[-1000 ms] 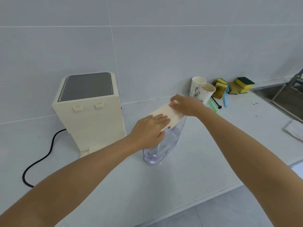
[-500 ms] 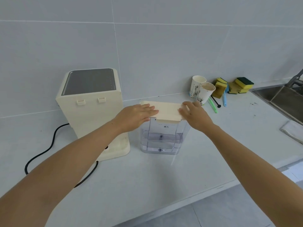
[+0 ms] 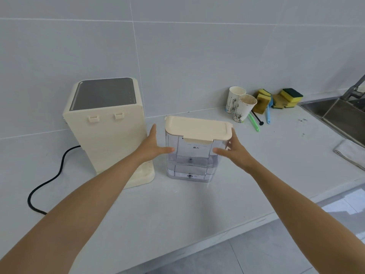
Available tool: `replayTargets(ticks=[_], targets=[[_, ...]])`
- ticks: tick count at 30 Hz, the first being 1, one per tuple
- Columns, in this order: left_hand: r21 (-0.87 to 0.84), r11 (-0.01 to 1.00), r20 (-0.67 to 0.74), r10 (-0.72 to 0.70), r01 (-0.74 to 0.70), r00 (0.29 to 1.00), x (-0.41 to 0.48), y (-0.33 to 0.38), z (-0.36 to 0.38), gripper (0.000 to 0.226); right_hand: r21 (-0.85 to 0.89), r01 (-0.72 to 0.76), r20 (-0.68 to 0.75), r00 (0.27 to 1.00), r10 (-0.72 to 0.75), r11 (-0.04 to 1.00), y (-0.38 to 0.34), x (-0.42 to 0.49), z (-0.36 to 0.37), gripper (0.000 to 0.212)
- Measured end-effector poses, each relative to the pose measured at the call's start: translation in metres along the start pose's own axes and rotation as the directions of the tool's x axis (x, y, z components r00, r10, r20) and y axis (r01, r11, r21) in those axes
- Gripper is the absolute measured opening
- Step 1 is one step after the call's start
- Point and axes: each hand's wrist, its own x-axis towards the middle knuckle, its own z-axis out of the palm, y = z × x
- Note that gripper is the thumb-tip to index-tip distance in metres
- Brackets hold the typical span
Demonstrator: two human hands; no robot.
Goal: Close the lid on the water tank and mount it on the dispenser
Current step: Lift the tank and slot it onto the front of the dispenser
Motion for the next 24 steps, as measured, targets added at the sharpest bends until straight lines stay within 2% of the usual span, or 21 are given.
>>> replayTargets(ticks=[2, 4, 9, 13, 18, 20, 22, 24], targets=[[-0.062, 0.995, 0.053, -0.079, 0.082, 0.995, 0.004, -0.006, 0.006, 0.112, -0.035, -0.01, 0.009, 1.0, 0.01, 0.999, 0.013, 0.001, 0.007, 0.095], [-0.034, 0.993, 0.089, -0.107, 0.11, 0.99, 0.008, -0.008, 0.012, 0.113, -0.039, -0.055, 0.009, 0.998, 0.055, 0.998, 0.025, 0.003, 0.012, 0.098], [0.002, 0.999, 0.064, -0.055, 0.055, 0.996, 0.015, -0.001, 0.025, 0.099, -0.128, -0.206, -0.085, 0.977, 0.196, 0.97, 0.041, 0.013, 0.019, 0.08], [0.033, 0.994, 0.072, -0.107, 0.105, 0.992, 0.023, 0.0, 0.023, 0.091, -0.161, -0.264, -0.063, 0.964, 0.257, 0.951, 0.039, 0.019, 0.018, 0.073], [0.065, 0.991, 0.045, -0.118, 0.115, 0.992, 0.018, 0.003, 0.023, 0.074, -0.228, -0.269, -0.04, 0.963, 0.267, 0.936, 0.036, 0.022, 0.017, 0.069], [0.028, 0.993, 0.054, -0.119, 0.118, 0.991, 0.017, 0.01, 0.016, 0.071, -0.218, -0.277, -0.03, 0.96, 0.277, 0.936, 0.024, 0.027, 0.014, 0.067], [-0.019, 0.995, -0.115, -0.095, 0.093, 0.989, -0.003, 0.014, -0.022, 0.076, -0.263, -0.174, 0.034, 0.981, 0.189, 0.949, -0.019, 0.045, 0.031, 0.061], [-0.005, 0.995, -0.106, -0.098, 0.099, 0.989, -0.003, 0.017, -0.024, 0.084, -0.264, -0.143, 0.061, 0.984, 0.165, 0.954, -0.023, 0.047, 0.029, 0.059]])
